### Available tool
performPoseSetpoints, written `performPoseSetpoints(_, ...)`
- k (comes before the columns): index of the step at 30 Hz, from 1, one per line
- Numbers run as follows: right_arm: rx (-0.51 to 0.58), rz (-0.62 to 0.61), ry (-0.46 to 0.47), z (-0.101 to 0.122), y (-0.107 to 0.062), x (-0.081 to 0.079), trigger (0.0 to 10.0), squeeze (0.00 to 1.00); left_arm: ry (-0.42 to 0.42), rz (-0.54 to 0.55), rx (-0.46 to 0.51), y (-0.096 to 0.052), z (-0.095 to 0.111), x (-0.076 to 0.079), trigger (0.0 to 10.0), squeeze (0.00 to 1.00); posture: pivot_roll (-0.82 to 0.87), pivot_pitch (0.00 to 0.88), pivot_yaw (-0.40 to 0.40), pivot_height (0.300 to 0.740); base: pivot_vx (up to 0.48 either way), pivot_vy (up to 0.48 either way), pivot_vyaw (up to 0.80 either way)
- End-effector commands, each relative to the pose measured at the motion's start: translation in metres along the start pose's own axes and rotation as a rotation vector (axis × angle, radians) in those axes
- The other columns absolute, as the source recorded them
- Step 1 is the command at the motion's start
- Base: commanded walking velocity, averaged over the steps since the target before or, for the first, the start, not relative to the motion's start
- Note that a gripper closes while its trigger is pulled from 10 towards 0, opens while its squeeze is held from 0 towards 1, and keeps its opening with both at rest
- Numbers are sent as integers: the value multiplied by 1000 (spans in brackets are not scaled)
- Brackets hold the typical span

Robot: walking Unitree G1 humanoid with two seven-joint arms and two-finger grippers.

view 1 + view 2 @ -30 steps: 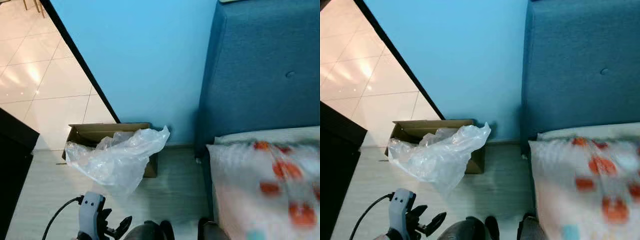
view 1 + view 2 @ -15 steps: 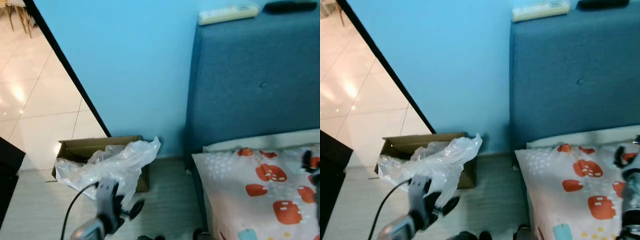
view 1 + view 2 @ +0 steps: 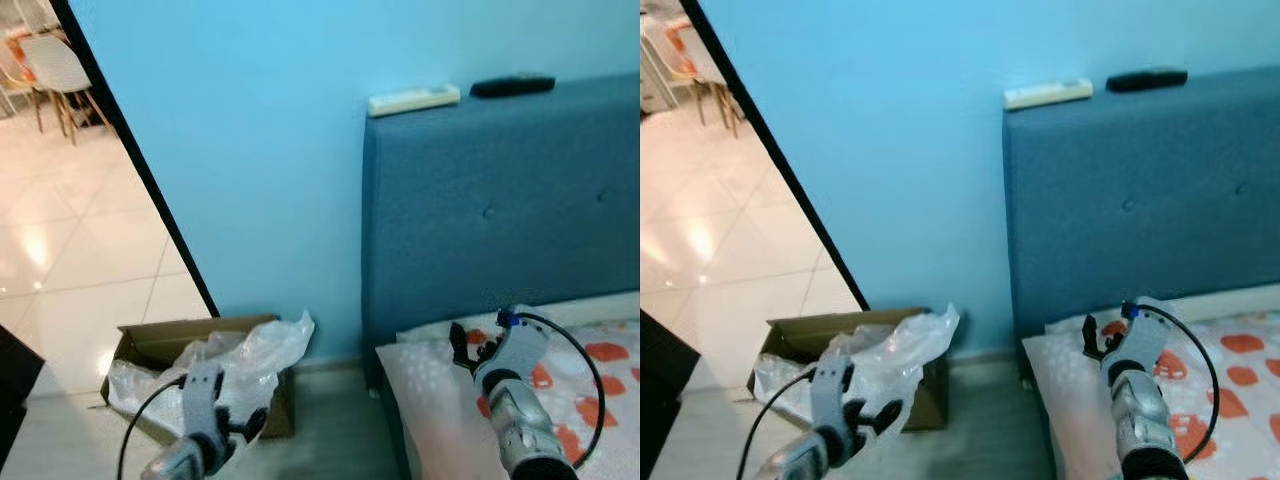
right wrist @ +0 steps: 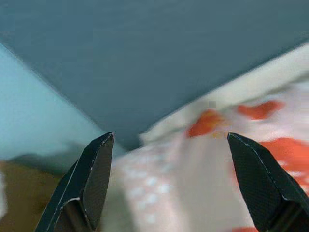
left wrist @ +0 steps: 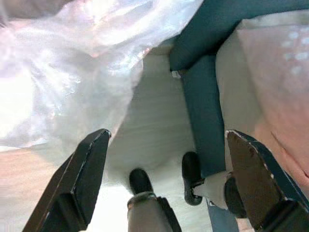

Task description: Clean up the room

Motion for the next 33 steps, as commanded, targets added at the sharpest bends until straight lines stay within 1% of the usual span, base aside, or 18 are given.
performPoseSetpoints(1, -64, -46, -23, -21, -6, 10, 10000, 0, -11, 71, -30, -6, -10, -16, 10000, 0, -113, 0, 81, 724, 0, 0, 0)
performPoseSetpoints(2, -158, 17, -50, -43, -11, 4, 10000, 0, -33, 129, -39, -8, -14, -26, 10000, 0, -124, 0, 59, 724, 0, 0, 0)
performPoseSetpoints(3, -158, 17, -50, -43, -11, 4, 10000, 0, -33, 129, -39, -8, -14, -26, 10000, 0, -124, 0, 59, 724, 0, 0, 0)
performPoseSetpoints(5, -283, 165, -108, -75, -22, -17, 10000, 0, -65, 198, -33, -9, -14, -35, 10000, 0, -126, 0, 44, 724, 0, 0, 0)
performPoseSetpoints(6, -283, 165, -108, -75, -22, -17, 10000, 0, -65, 198, -33, -9, -14, -35, 10000, 0, -126, 0, 44, 724, 0, 0, 0)
performPoseSetpoints(7, -342, 275, -178, -94, -33, -36, 10000, 0, -89, 231, -23, -10, -13, -39, 10000, 0, -126, 0, 35, 724, 0, 0, 0)
performPoseSetpoints(8, -342, 275, -178, -94, -33, -36, 10000, 0, -89, 231, -23, -10, -13, -39, 10000, 0, -126, 0, 35, 724, 0, 0, 0)
performPoseSetpoints(10, -424, 430, -310, -124, -53, -65, 10000, 0, -111, 275, -10, -10, -11, -44, 10000, 0, -121, 0, 12, 724, 0, 0, 0)
performPoseSetpoints(11, -447, 470, -347, -132, -59, -72, 10000, 0, -114, 285, -9, -9, -11, -44, 10000, 0, -118, 0, 5, 724, 0, 0, 0)
performPoseSetpoints(13, -447, 470, -347, -132, -59, -72, 10000, 0, -114, 285, -9, -9, -11, -44, 10000, 0, -118, 0, 5, 724, 0, 0, 0)
performPoseSetpoints(15, -501, 525, -462, -148, -70, -82, 10000, 0, -126, 310, -17, -10, -16, -44, 10000, 0, -100, 0, -27, 724, 0, 0, 0)
performPoseSetpoints(16, -501, 525, -462, -148, -70, -82, 10000, 0, -126, 310, -17, -10, -16, -44, 10000, 0, -100, 0, -27, 724, 0, 0, 0)
performPoseSetpoints(19, -557, 563, -595, -166, -82, -84, 10000, 0, -141, 346, -42, -11, -29, -43, 10000, 0, -84, 0, -49, 724, 0, 0, 0)
performPoseSetpoints(21, -557, 563, -595, -166, -82, -84, 10000, 0, -141, 346, -42, -11, -29, -43, 10000, 0, -84, 0, -49, 724, 0, 0, 0)
performPoseSetpoints(27, -635, 546, -699, -180, -92, -70, 10000, 0, -143, 411, -127, -21, -57, -46, 10000, 0, -70, 0, -62, 724, 0, 0, 794)
performPoseSetpoints(29, -635, 546, -699, -180, -92, -70, 10000, 0, -143, 411, -127, -21, -57, -46, 10000, 0, -70, 0, -62, 724, 0, 0, 794)
performPoseSetpoints(32, -680, 526, -738, -190, -100, -58, 10000, 0, -145, 440, -181, -29, -74, -49, 10000, 0, -70, 0, -58, 724, 0, 0, 794)
performPoseSetpoints(33, -714, 493, -745, -196, -106, -47, 10000, 0, -146, 448, -211, -34, -83, -50, 10000, 0, -73, 0, -51, 724, 0, 0, 794)
Point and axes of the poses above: a point about 5 cm out from each wrist's last joint towards the gripper, its own y axis pointing out of the wrist towards the gripper, its own z axis along the axis of the wrist's last joint, x = y × z, the point moved 5 cm from there along y, pointing out of the wrist towards the gripper, and after that the axes turned 3 degrees about -y, right-handed, at the moved point
